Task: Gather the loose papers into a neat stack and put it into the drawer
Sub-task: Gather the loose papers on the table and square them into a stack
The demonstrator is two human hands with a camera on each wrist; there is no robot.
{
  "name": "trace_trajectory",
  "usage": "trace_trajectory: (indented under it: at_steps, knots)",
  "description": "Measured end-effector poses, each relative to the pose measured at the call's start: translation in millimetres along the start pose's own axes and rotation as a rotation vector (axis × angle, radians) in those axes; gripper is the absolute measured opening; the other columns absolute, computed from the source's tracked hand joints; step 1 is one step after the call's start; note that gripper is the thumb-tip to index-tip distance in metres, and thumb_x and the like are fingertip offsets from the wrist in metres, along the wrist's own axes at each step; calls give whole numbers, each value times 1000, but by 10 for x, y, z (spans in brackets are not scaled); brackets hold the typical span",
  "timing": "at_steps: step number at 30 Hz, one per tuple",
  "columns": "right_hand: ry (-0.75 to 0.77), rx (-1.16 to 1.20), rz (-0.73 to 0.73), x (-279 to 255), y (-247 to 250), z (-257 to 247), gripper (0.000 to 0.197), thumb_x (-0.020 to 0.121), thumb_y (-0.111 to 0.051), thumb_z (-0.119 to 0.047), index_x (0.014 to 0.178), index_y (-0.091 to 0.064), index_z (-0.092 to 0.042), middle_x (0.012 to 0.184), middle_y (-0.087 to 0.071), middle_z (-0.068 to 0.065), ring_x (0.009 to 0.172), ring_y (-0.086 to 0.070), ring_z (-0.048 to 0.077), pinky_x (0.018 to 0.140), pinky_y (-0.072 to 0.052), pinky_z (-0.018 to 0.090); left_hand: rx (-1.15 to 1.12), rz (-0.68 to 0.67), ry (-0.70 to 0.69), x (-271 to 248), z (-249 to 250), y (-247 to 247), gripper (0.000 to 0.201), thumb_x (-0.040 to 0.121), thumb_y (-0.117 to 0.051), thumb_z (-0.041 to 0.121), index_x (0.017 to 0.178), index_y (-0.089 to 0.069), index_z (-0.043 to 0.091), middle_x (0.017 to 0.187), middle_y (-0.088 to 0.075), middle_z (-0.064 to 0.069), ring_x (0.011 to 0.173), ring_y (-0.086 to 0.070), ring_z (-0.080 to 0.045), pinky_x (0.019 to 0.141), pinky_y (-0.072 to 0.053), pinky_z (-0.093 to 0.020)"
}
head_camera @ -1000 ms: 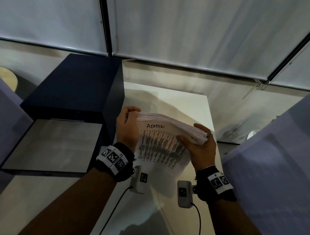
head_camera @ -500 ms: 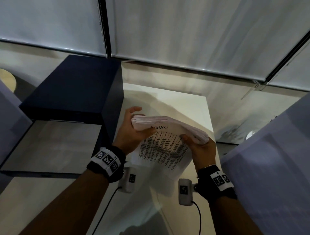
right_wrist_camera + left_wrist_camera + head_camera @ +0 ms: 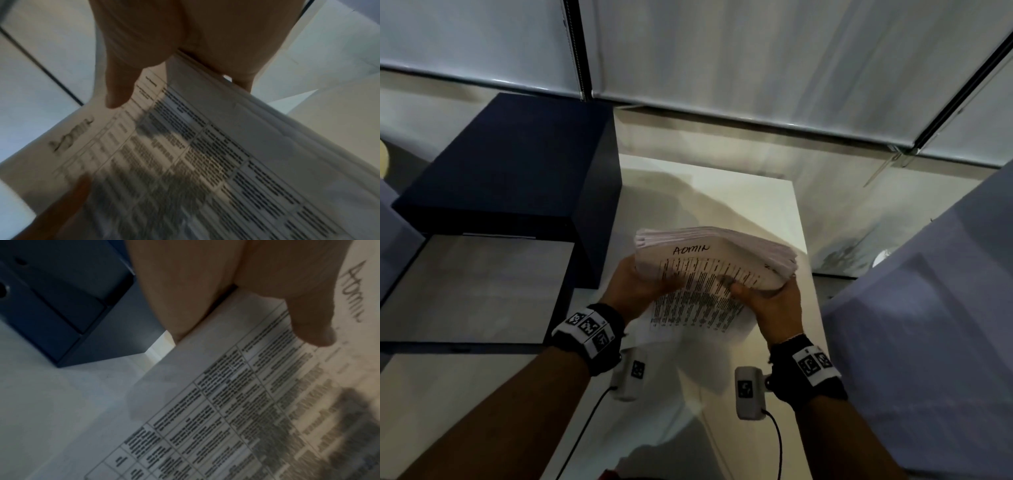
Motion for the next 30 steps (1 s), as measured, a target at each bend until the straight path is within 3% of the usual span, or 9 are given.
trace_trajectory:
  at_steps: [7,10,13,16,18,20,23,27,30]
  knots:
    - [-79,32,29,98,35,198,84,63,-88,0,133,-43,-13,130,-58,8,119,-59,20,92,-55,40,-17,41,50,57,-99,53,40,70,-82,6,108,-69,9,103,-76,-6,95,-73,-16,78,-61,-31]
    - [-115,7,-31,144,7,217,76,67,-81,9,131,-44,-6,119,-64,10,109,-65,17,81,-58,28,-14,46,25,64,-95,44,36,71,-81,2,103,-71,18,99,-77,1,95,-73,-14,77,-61,-28]
    - [-93,-94,50,263,81,217,76,67,-85,-1,132,-48,-16,115,-67,6,100,-67,18,78,-58,30,30,50,-51,69,-84,43,38,78,-76,0,104,-70,26,103,-76,6,98,-71,-10,84,-59,-28]
    - [-63,-217,86,354,92,114,43,70,-84,-8,108,-64,-8,92,-71,1,77,-67,12,69,-53,28,75,91,-102,86,-58,-5,33,82,-73,1,104,-70,26,105,-74,0,101,-70,-16,88,-58,-33]
    - [-22,-178,122,312,61,9,30,74,-82,-9,100,-68,-4,83,-70,-2,68,-66,0,65,-53,22,52,178,-58,107,-21,-61,25,84,-72,8,95,-69,31,98,-74,2,92,-71,-11,81,-60,-34]
    - [26,-141,148,209,51,-44,25,76,-80,-10,98,-67,-7,83,-70,-5,69,-66,-7,64,-52,15,69,267,-89,105,25,-117,20,85,-72,13,89,-67,32,90,-73,8,80,-70,1,68,-60,-23]
    - [82,-174,122,8,-3,-64,32,77,-80,-9,102,-62,-14,91,-66,-12,78,-62,-14,67,-48,4,104,246,-125,38,19,-171,17,86,-72,18,102,-68,16,90,-72,6,78,-70,1,60,-56,-16]
    - [149,-40,150,-99,-26,-220,51,69,-86,-19,111,-61,-7,102,-68,-3,90,-67,2,74,-53,13,98,147,-64,-34,-154,-132,40,75,-81,26,111,-67,14,99,-74,1,89,-72,-7,74,-62,-33]
    - [217,28,249,-46,-37,-407,29,72,-73,-37,92,-64,-18,84,-66,-8,77,-62,4,70,-50,19,16,131,-55,-23,-185,-87,53,70,-85,29,117,-64,17,111,-72,-1,103,-70,-17,82,-60,-43]
Point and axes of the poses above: each hand's wrist, its own x-axis towards the middle knuckle, its own y-axis out of the back of the hand, z = x × y, the point moved 3 cm from there along x, towards the middle knuckle
